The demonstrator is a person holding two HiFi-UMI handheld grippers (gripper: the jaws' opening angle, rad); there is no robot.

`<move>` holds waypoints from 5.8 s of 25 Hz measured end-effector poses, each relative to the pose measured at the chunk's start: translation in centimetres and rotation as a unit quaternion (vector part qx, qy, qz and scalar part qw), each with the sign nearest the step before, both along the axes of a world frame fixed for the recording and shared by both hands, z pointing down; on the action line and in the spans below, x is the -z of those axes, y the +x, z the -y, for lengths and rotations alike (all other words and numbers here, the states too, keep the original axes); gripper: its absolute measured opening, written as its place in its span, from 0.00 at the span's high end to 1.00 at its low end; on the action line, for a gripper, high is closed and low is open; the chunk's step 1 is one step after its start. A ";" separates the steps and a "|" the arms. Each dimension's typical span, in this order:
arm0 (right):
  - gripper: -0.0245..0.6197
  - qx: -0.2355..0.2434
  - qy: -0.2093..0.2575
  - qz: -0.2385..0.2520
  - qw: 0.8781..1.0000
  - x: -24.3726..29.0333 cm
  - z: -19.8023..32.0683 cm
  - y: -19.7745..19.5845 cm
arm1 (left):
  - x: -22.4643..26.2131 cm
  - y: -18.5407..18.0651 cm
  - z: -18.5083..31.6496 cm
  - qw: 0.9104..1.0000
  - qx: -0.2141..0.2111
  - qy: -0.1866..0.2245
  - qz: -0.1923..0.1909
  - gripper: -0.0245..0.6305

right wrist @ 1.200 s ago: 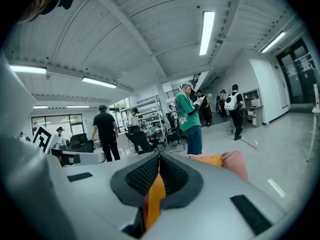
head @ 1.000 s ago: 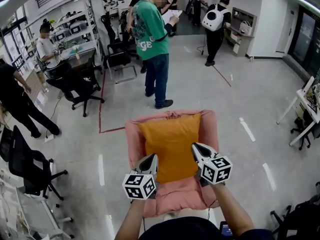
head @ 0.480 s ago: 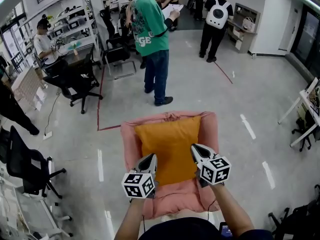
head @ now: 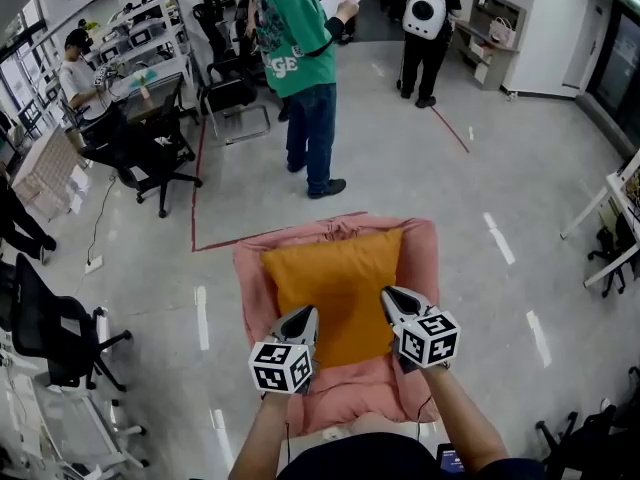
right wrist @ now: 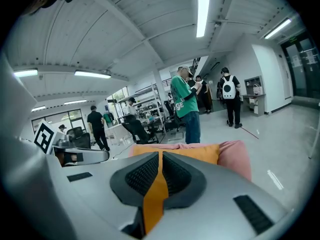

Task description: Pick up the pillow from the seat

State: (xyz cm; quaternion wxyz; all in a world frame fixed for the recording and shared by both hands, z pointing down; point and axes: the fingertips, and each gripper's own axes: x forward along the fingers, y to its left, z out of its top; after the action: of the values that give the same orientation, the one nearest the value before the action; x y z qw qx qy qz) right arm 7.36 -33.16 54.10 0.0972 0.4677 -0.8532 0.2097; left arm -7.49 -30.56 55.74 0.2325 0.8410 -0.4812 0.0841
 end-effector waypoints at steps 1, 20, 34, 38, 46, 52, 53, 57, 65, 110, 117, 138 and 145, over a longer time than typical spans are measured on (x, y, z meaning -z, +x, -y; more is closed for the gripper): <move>0.93 0.000 -0.003 0.003 1.000 -0.3 0.3 0.1 | -0.2 0.2 0.3 1.000 0.001 -0.002 0.002 0.95; 0.92 -0.024 -0.068 -0.016 0.997 -6.8 4.5 1.7 | -5.3 0.2 4.0 0.998 0.027 -0.055 -0.010 0.76; 0.71 -0.019 -0.117 -0.022 0.993 -10.8 5.9 2.8 | -9.2 -1.0 6.0 0.994 0.053 -0.092 0.003 0.58; 0.62 -0.018 -0.122 -0.023 0.992 -11.6 6.5 2.8 | -10.0 -1.5 6.6 0.993 0.059 -0.098 0.007 0.53; 0.52 -0.031 -0.125 -0.036 0.991 -12.5 7.6 3.2 | -11.0 -3.0 7.6 0.991 0.081 -0.103 0.018 0.42; 0.48 -0.037 -0.130 -0.041 0.990 -13.8 8.3 3.3 | -12.7 -3.7 8.1 0.989 0.088 -0.113 0.019 0.33; 0.48 -0.036 -0.132 -0.042 0.990 -13.9 8.4 3.2 | -12.8 -3.8 8.2 0.989 0.091 -0.114 0.020 0.33; 0.45 -0.032 -0.141 -0.044 0.989 -14.4 8.9 3.3 | -13.1 -4.0 8.8 0.988 0.100 -0.118 0.025 0.32; 0.45 -0.035 -0.155 -0.046 0.986 -15.7 10.0 3.5 | -13.6 -4.3 9.5 0.985 0.121 -0.120 0.034 0.32; 0.68 0.020 -0.206 -0.054 0.977 -19.2 11.3 2.1 | -17.2 -4.3 10.6 0.981 0.056 -0.185 0.032 0.59; 0.80 0.029 -0.206 -0.059 0.976 -18.9 10.1 1.8 | -16.6 -3.7 9.4 0.979 0.048 -0.192 0.041 0.73; 0.80 0.016 -0.155 -0.058 0.986 -12.4 5.8 1.2 | -11.1 -4.1 5.0 0.988 0.030 -0.147 0.033 0.74; 0.80 0.007 -0.118 -0.055 0.991 -9.1 4.0 0.8 | -8.4 -4.6 3.5 0.993 0.027 -0.114 0.029 0.74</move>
State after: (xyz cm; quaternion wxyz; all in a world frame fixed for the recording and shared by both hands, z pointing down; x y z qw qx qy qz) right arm 8.16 -37.18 63.22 0.2001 0.4576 -0.8193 0.2816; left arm -12.14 -34.02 64.13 0.3148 0.7928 -0.4979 0.1564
